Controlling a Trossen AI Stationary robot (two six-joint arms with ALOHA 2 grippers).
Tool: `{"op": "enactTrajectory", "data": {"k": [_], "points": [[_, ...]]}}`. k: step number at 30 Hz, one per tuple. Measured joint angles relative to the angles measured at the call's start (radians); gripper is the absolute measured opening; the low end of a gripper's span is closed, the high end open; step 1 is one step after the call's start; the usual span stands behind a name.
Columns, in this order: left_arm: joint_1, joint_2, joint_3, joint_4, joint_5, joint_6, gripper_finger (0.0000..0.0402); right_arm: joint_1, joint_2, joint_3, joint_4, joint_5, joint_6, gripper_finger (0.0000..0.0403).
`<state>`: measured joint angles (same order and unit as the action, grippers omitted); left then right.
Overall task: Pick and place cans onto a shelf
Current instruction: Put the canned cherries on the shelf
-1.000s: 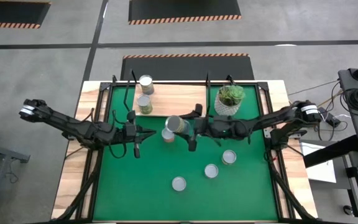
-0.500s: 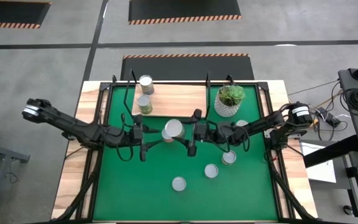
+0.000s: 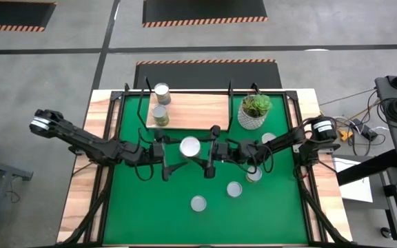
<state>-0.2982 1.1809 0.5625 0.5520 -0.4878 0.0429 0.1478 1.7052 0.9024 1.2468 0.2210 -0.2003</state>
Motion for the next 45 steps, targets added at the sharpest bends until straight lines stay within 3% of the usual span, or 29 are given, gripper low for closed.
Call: {"op": "enactTrajectory", "data": {"k": [12,20,31,36,41,45], "points": [[0.012,0.045,0.000,0.082,-0.015,0.027,0.0353,0.006,0.089,0.079,0.103,-0.036,-0.001,0.0295],[0.011,0.045,0.000,0.084,-0.014,0.045,0.0296,0.007,0.118,0.124,0.090,-0.031,0.002,0.0297],[0.012,0.034,0.000,0.042,-0.021,0.061,0.0309,0.005,0.106,0.117,0.072,-0.037,0.050,0.0362],[0.012,-0.004,0.000,-0.091,-0.027,0.061,0.0304,0.005,-0.003,0.120,-0.191,0.009,0.048,0.0365],[0.013,-0.059,0.000,-0.228,-0.029,0.044,0.0305,0.003,-0.148,0.200,-0.685,0.028,0.106,0.0366],[0.012,-0.086,0.000,-0.290,-0.028,0.031,0.0305,0.003,-0.205,0.350,-1.082,0.033,0.148,0.0366]]}}
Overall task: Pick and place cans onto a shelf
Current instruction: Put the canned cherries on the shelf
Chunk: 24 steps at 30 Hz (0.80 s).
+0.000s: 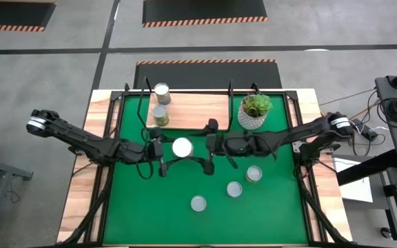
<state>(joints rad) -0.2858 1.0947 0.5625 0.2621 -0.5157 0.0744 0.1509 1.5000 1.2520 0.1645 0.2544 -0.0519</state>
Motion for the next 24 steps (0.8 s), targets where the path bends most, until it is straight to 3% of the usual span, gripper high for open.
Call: {"op": "enactTrajectory", "data": {"k": [4,7,17,24], "points": [[-0.001,-0.010,0.000,-0.021,0.002,-0.004,0.0305,0.002,0.002,0.146,-0.309,0.002,-0.009,0.0366],[-0.001,-0.010,0.000,-0.020,0.002,-0.005,0.0305,0.004,0.016,0.220,-0.445,0.004,-0.024,0.0366],[-0.001,-0.009,0.000,-0.019,0.002,-0.005,0.0306,0.004,0.020,0.354,-0.648,0.001,-0.038,0.0366],[0.000,-0.009,0.000,-0.018,0.002,-0.005,0.0306,0.015,0.020,0.367,-0.700,0.000,-0.037,0.0366]]}}
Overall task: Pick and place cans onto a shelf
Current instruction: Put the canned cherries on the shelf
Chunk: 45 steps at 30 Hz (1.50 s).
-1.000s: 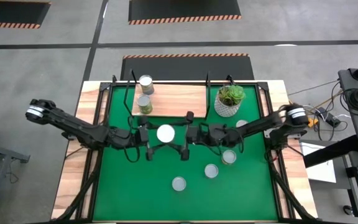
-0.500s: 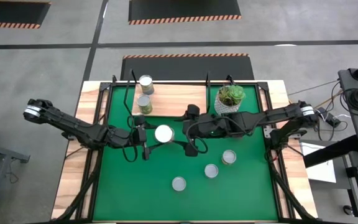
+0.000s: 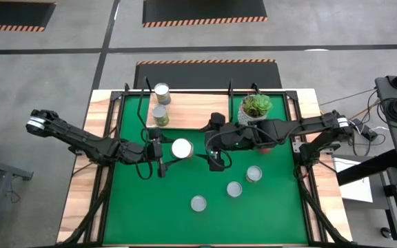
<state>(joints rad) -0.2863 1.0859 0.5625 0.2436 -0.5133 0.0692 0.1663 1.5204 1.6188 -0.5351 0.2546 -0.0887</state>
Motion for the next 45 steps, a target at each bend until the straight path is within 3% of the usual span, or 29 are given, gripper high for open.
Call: {"op": "enactTrajectory", "data": {"k": [15,28,37,45], "points": [[0.001,0.003,0.000,0.014,-0.003,0.007,0.0306,0.016,0.097,0.003,0.047,0.008,-0.032,0.0366],[0.004,0.003,0.000,0.022,-0.003,0.015,0.0306,-0.018,0.256,0.224,0.028,0.009,0.016,0.0364],[0.005,0.003,0.000,0.031,-0.004,0.007,0.0306,-0.027,0.307,0.334,-0.087,0.001,0.058,0.0302],[0.004,-0.002,0.000,0.044,-0.002,0.008,0.0333,-0.030,0.303,0.340,-0.099,0.000,0.130,0.0301]]}}
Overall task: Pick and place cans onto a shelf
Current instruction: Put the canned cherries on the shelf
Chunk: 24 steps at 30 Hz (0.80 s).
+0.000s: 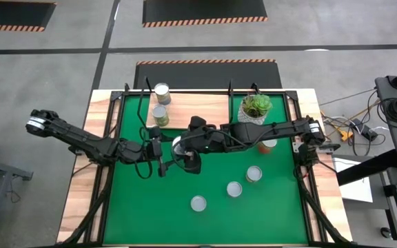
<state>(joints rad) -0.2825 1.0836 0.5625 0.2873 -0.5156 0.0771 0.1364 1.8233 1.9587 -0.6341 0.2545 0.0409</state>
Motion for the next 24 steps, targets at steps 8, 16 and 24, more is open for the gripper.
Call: {"op": "enactTrajectory", "data": {"k": [8,16,24], "points": [[0.000,-0.025,0.000,-0.050,0.000,0.011,0.0382,-0.022,-0.005,0.054,-0.110,0.001,0.074,0.0304],[-0.005,-0.194,0.000,-0.139,0.000,-0.013,0.0389,-0.118,-0.006,0.134,-0.261,0.009,0.153,0.0305],[-0.005,-0.382,0.000,-0.219,0.001,-0.084,0.0387,-0.290,0.037,0.095,-0.161,0.011,0.210,0.0306]]}}
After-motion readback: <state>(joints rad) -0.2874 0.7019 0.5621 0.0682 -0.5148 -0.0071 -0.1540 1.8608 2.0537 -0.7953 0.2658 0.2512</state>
